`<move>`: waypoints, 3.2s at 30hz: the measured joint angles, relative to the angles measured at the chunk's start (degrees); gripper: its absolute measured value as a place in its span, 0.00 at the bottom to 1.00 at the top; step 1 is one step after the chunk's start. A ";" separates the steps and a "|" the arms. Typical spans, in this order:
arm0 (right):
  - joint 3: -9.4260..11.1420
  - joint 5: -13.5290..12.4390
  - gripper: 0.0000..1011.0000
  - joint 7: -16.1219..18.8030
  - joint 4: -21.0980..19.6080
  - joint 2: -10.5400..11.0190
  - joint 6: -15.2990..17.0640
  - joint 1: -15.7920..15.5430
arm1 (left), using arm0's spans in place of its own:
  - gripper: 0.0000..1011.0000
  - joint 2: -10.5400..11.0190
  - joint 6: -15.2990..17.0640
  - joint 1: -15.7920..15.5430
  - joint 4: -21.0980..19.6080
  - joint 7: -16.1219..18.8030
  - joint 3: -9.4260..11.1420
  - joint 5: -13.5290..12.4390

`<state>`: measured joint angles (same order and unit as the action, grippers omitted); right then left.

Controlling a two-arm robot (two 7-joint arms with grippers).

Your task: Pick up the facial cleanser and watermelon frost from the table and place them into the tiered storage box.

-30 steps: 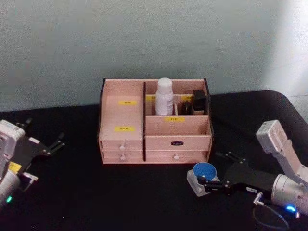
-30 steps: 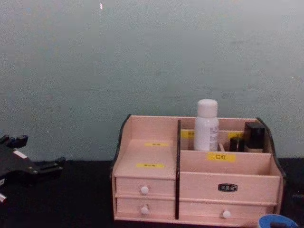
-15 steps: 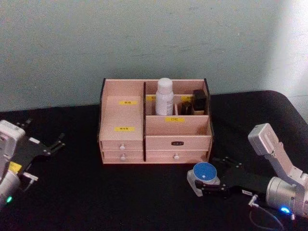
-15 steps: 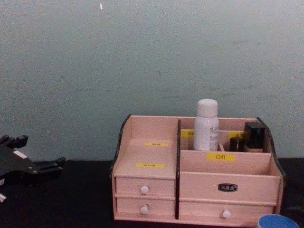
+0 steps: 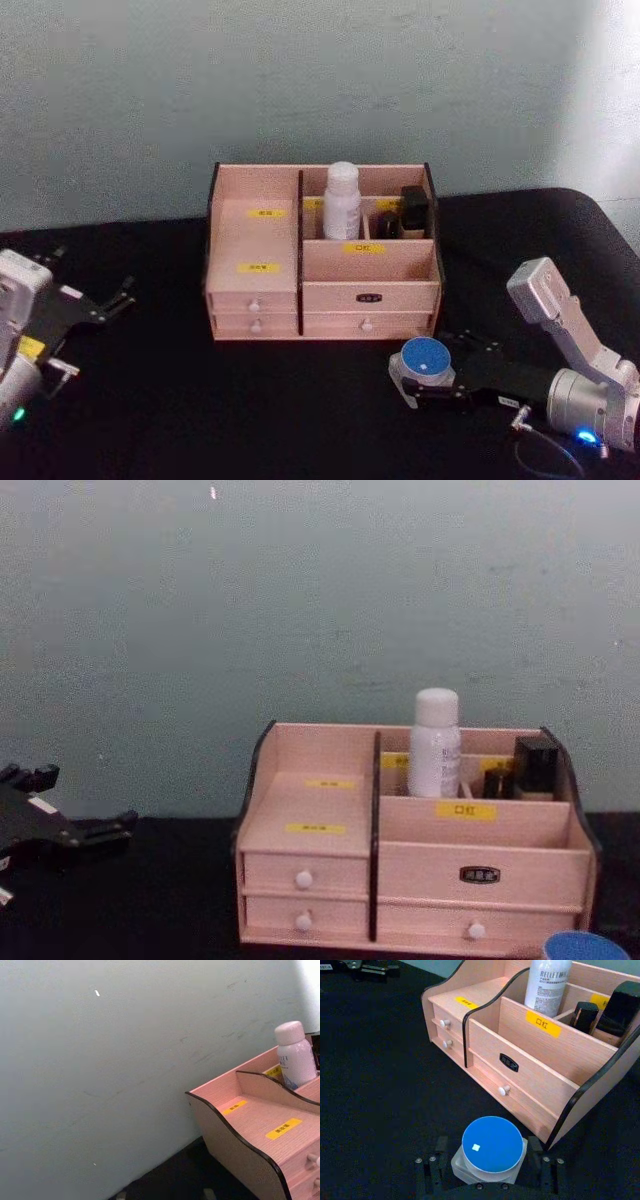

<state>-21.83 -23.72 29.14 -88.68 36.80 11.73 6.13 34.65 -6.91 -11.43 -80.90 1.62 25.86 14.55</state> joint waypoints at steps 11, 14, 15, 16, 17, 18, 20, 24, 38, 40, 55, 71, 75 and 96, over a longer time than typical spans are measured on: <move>-0.12 -0.39 0.99 -0.15 0.18 -0.03 0.30 0.20 | 0.99 0.00 0.00 0.00 0.00 0.00 0.00 0.00; -0.17 -0.52 0.99 -0.18 0.25 -0.06 0.46 0.26 | 0.99 0.00 0.00 0.00 0.00 0.00 0.00 0.00; -0.18 -0.58 0.99 -0.19 0.25 -0.05 0.54 0.28 | 0.99 0.00 0.00 0.00 0.00 0.00 0.00 0.01; -0.21 -0.66 0.99 -0.19 0.28 -0.05 0.66 0.32 | 0.99 0.00 0.00 0.00 0.00 0.00 0.00 0.00; -0.24 -0.70 0.99 -0.18 0.31 -0.05 0.72 0.35 | 0.99 0.00 0.00 0.00 0.00 0.00 0.00 0.00; -0.28 -0.75 0.99 -0.16 0.34 -0.04 0.80 0.39 | 0.99 0.00 0.00 0.00 0.00 0.00 0.00 0.00; -0.41 -0.84 0.99 -0.12 0.35 0.01 0.94 0.43 | 0.99 0.00 0.00 0.00 0.00 0.00 0.00 0.00; -0.61 -1.02 0.99 0.03 0.36 0.12 1.08 0.50 | 0.99 0.00 0.00 0.00 0.00 0.00 0.00 0.00; -0.79 -1.67 0.99 0.05 0.55 0.21 1.13 0.69 | 0.99 0.00 0.00 0.00 0.00 0.00 0.00 0.00; -0.79 -1.74 0.99 0.05 0.57 0.21 1.13 0.72 | 0.99 0.00 0.00 0.00 0.00 0.00 0.00 0.00; -1.20 -2.11 0.99 -0.01 0.94 0.10 1.45 1.20 | 0.99 0.00 0.00 0.00 0.00 0.00 0.00 0.00; -1.16 -2.09 0.99 -0.02 0.94 0.10 1.45 1.11 | 0.99 0.00 0.00 0.00 0.00 0.00 0.00 0.00; -1.14 -2.07 0.99 -0.01 0.92 0.10 1.45 1.09 | 0.99 0.00 0.00 0.00 0.00 0.00 0.00 0.00; -1.10 -2.05 0.70 -0.01 0.84 0.10 1.38 1.08 | 0.99 0.00 0.00 0.00 0.00 0.00 0.00 0.00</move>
<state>-22.93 -25.77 29.13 -87.84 36.90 13.12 7.21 34.64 -6.91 -11.43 -80.90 1.62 25.86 14.55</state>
